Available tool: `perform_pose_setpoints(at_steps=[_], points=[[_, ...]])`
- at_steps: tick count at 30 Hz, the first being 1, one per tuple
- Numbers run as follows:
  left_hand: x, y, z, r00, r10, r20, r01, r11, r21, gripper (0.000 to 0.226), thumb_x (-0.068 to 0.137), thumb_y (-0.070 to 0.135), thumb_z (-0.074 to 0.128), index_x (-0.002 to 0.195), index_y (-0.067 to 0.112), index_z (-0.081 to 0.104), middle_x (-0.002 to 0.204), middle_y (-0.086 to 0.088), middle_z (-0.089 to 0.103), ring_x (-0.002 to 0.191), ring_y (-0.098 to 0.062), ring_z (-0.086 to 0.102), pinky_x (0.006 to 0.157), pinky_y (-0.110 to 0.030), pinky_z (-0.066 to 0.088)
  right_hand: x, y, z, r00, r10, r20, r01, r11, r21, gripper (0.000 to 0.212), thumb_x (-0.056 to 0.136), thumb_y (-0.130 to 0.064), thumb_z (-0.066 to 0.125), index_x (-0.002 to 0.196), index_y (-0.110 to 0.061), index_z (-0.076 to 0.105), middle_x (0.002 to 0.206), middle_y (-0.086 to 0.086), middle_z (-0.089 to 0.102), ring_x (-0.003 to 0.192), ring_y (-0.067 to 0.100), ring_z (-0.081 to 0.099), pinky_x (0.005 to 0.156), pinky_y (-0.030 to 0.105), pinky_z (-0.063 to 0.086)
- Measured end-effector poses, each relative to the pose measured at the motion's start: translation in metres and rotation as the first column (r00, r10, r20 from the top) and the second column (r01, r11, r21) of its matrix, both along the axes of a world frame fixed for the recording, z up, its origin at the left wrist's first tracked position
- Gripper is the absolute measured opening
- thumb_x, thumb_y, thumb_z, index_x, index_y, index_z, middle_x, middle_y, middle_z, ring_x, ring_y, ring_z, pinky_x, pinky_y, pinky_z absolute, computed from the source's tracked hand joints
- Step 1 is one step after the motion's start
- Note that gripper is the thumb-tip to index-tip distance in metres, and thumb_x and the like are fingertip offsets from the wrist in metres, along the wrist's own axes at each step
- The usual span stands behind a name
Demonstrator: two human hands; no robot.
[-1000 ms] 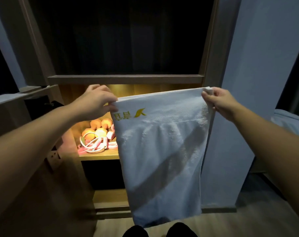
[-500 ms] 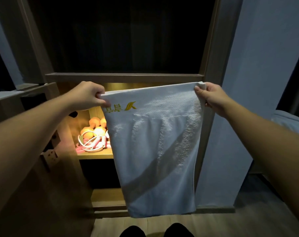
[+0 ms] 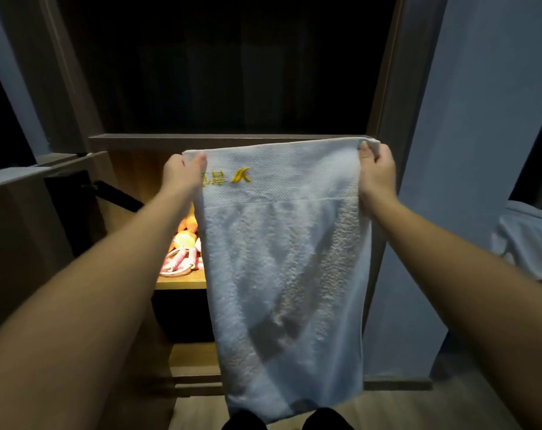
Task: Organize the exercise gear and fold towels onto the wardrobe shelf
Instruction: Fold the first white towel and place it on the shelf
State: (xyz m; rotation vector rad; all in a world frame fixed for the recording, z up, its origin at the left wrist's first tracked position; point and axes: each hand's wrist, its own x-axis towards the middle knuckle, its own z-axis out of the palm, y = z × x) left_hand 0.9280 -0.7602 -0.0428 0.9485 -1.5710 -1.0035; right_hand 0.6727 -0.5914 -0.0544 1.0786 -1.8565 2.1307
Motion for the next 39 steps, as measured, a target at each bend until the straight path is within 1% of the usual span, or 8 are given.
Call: perform_pose_setpoints(at_steps=[3,6,13,17,21,25,30,39], points=[[-0.019,0.016,-0.001,0.975,0.198,-0.105,-0.22,0.932,-0.287,0.025,0.101,0.035,0.049,0.1,0.01,0.052,0.091,0.001,0.056,0.078,-0.014,0.051,0.063,-0.014,0.034,0.015,-0.009,0.006,0.996,-0.049,-0.07,0.048,0.999,-0.014,0.02,0.1,-0.038,0.047,0.098,-0.02,0.055,0.085,-0.015,0.058,0.072,-0.007,0.055,0.059,0.013,0.039],[-0.012,0.008,0.004,0.967,0.228,-0.115,-0.255,0.901,-0.352,0.023,0.101,0.034,0.049,0.097,0.012,0.051,0.088,0.0,0.057,0.077,-0.014,0.051,0.061,-0.018,0.033,-0.008,0.005,0.002,0.979,-0.156,-0.133,0.167,0.983,0.078,0.02,0.101,-0.034,0.045,0.096,-0.016,0.053,0.08,-0.011,0.052,0.075,0.013,0.05,0.059,0.022,0.033],[-0.016,0.01,0.0,0.97,0.236,-0.066,-0.241,0.87,-0.429,0.03,0.102,0.034,0.045,0.1,0.005,0.051,0.089,-0.005,0.057,0.076,-0.016,0.05,0.057,-0.026,0.032,-0.003,0.005,-0.012,0.976,-0.157,-0.15,0.171,0.982,0.084,0.02,0.102,-0.037,0.044,0.098,-0.019,0.053,0.082,-0.015,0.053,0.073,0.002,0.05,0.056,0.005,0.035],[-0.003,-0.003,-0.016,0.965,0.26,0.032,-0.228,0.894,-0.387,0.032,0.103,0.032,0.045,0.107,0.001,0.052,0.094,-0.006,0.053,0.082,-0.018,0.048,0.051,-0.015,0.031,-0.013,0.01,-0.027,0.982,-0.105,-0.158,0.133,0.974,0.181,0.018,0.103,-0.036,0.041,0.101,-0.02,0.051,0.085,-0.018,0.05,0.076,-0.002,0.048,0.055,0.01,0.032],[-0.011,-0.008,-0.018,0.93,0.333,0.158,-0.272,0.909,-0.316,0.038,0.103,0.038,0.041,0.113,0.003,0.051,0.098,-0.008,0.051,0.088,-0.023,0.049,0.071,-0.032,0.035,-0.019,-0.003,-0.028,0.997,0.006,-0.081,0.02,0.948,0.317,0.021,0.104,-0.037,0.039,0.106,-0.02,0.05,0.091,-0.012,0.053,0.081,0.001,0.05,0.061,0.017,0.035],[-0.024,-0.015,0.009,0.95,0.313,-0.012,-0.295,0.883,-0.365,0.036,0.103,0.039,0.039,0.109,0.006,0.053,0.093,-0.003,0.054,0.085,-0.02,0.05,0.07,-0.031,0.035,-0.027,-0.014,0.004,1.0,-0.009,-0.007,0.009,1.0,-0.029,0.02,0.101,-0.039,0.046,0.092,-0.023,0.054,0.084,-0.008,0.056,0.072,0.001,0.052,0.064,0.022,0.043],[-0.032,-0.035,-0.013,0.876,0.238,0.42,-0.204,0.971,-0.126,0.031,0.103,0.016,0.04,0.126,0.001,0.054,0.123,-0.021,0.058,0.113,-0.039,0.055,0.088,-0.04,0.046,-0.05,-0.019,-0.035,1.0,-0.016,-0.019,0.024,0.778,0.628,0.041,0.103,-0.044,0.036,0.124,-0.015,0.055,0.111,0.001,0.057,0.086,0.015,0.052,0.073,0.03,0.04],[-0.036,-0.033,0.005,0.893,0.26,0.367,-0.205,0.962,-0.183,0.047,0.105,0.04,0.032,0.126,0.003,0.054,0.122,-0.018,0.059,0.111,-0.034,0.056,0.08,-0.038,0.043,-0.058,-0.009,-0.006,0.998,0.039,-0.057,-0.015,0.927,0.375,0.035,0.101,-0.041,0.045,0.11,-0.01,0.056,0.105,0.005,0.061,0.088,0.015,0.055,0.072,0.031,0.044]])
